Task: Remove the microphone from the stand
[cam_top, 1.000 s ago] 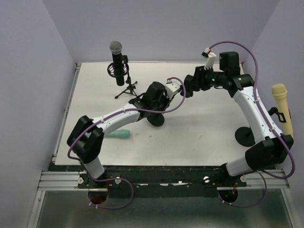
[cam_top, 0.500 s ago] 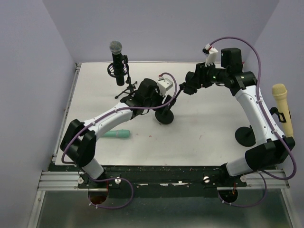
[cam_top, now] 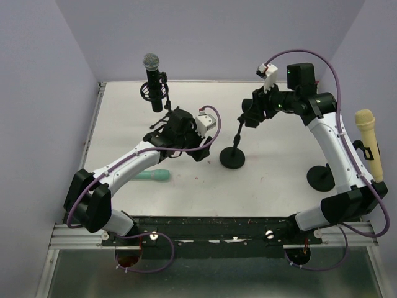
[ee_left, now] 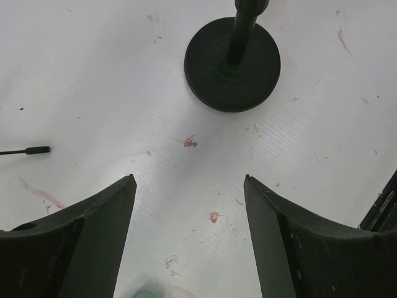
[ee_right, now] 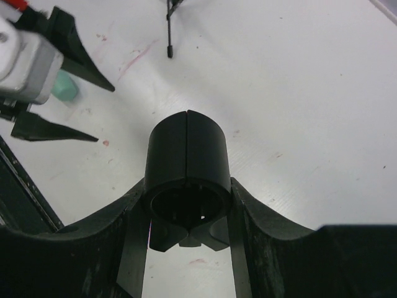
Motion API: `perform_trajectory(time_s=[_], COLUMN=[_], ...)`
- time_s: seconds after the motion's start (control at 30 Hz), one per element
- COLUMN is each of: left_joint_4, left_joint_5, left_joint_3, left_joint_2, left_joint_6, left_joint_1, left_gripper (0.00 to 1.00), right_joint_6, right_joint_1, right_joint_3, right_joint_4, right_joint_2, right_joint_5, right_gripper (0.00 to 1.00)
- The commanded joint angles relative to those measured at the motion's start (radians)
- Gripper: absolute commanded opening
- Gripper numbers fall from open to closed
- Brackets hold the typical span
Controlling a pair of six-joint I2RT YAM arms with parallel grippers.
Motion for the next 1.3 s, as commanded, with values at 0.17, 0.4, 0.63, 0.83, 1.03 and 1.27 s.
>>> perform_trajectory(time_s=[0.17,0.4,0.63,0.83,1.03,1.27], left_joint_4=[-0.023,-0.018,-0.012,-0.003,0.010,0.221], left_joint_5=[0.023,0.009,0.003,0.006,0.030,0.380], left_joint_3=[0.024,0.014,-0.004,-0.003,0.002,0.034], left_joint_2=[0.006,0.000,-0.006,0.003,-0.003,-0.067], left_joint_6=[-0.019,-0.016,-0.015,-0.021,-0.015,0.019], left_joint_1=[-0.003,0.000,0.000,-0.002,0.000,-0.002], left_gripper=[0.76,0.76,0.76,0.76,0.76,0.78], right_joint_6=[-0.169,-0.178,-0.207,-0.167,-0.137,-0.068], right_joint_1=[0.105,0.116,0.122,0.124,0.124,0.121], right_joint_3=[-0.026,-0.045,-0.226,-0.351,-0.351,-0.112], right_joint_4=[-0.120,-0.144,-0.129,-0.068,-0.032,-0.069], right_joint_2=[-0.054,-0.017,-0.027,-0.066,-0.062,-0.028], right_joint_5=[0.032,0.062,0.108,0.136,0.144,0.056], right_gripper=[0.01,0.01,0.01,0.01,0.26,0.83])
